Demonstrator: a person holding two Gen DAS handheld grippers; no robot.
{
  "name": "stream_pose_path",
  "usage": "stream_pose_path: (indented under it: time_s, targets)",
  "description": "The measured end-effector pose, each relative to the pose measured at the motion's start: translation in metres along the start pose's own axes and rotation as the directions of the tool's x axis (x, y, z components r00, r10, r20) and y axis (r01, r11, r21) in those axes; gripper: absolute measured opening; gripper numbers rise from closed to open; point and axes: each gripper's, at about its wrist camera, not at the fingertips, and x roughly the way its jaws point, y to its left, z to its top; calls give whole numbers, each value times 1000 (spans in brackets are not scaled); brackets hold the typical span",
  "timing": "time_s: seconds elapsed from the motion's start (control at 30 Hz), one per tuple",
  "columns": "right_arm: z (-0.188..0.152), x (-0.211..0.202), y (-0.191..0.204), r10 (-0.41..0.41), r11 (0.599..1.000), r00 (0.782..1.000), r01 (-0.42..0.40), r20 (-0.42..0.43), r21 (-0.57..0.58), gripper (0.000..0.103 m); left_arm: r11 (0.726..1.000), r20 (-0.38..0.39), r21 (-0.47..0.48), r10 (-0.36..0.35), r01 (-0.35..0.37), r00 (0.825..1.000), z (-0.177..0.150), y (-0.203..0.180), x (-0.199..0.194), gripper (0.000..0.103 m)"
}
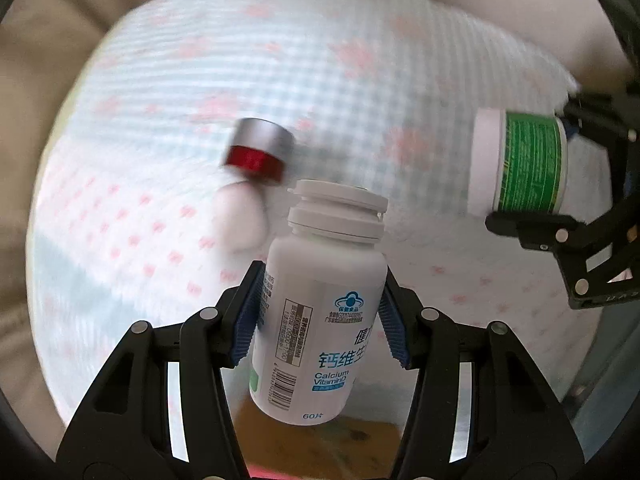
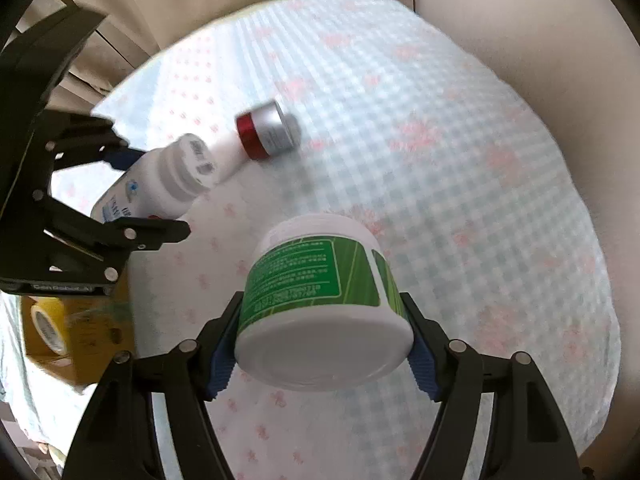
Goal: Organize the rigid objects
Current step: 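Carry the pill bottle and green-labelled jar over the cardboard box with both tools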
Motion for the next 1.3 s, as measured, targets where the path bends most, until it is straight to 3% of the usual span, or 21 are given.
stream_pose_path:
  time_s: [0.1,0.27,0.5,0.67,0.8,0.9,1.07,1.13,1.3]
  targets:
    - [-1,-33,15,16,1000,999,-16,44,-13,68,992,46,-121,23,-17,999,-15,-3,-39,50]
    - [-4,-88,51,50,996,993,-42,108,-74,68,938,135,-345,67,-17,988,-61,0,-115,50]
    - [10,-164,111,156,965,975,-117,156,-235,68,821,210,-571,168,-19,963,-135,-10,-195,50]
    - [17,-180,164,254,925,958,-199,137,-324,68,711,217,-702,250,-27,944,-197,-4,-229,50]
    - [9,-185,210,293,905,948,-233,126,-356,68,647,216,-762,279,-17,936,-251,5,-245,50]
    - [-4,-185,244,312,902,944,-260,105,-345,68,614,216,-789,285,-5,934,-292,19,-251,50]
    - [-19,-162,288,323,917,943,-291,77,-274,68,591,222,-806,262,25,939,-359,49,-258,50]
    - [-26,-147,306,348,922,936,-333,45,-196,68,598,217,-801,255,23,942,-378,61,-253,50]
    - [-43,-107,341,306,949,952,-306,-7,-74,68,625,223,-779,211,44,952,-413,91,-230,50]
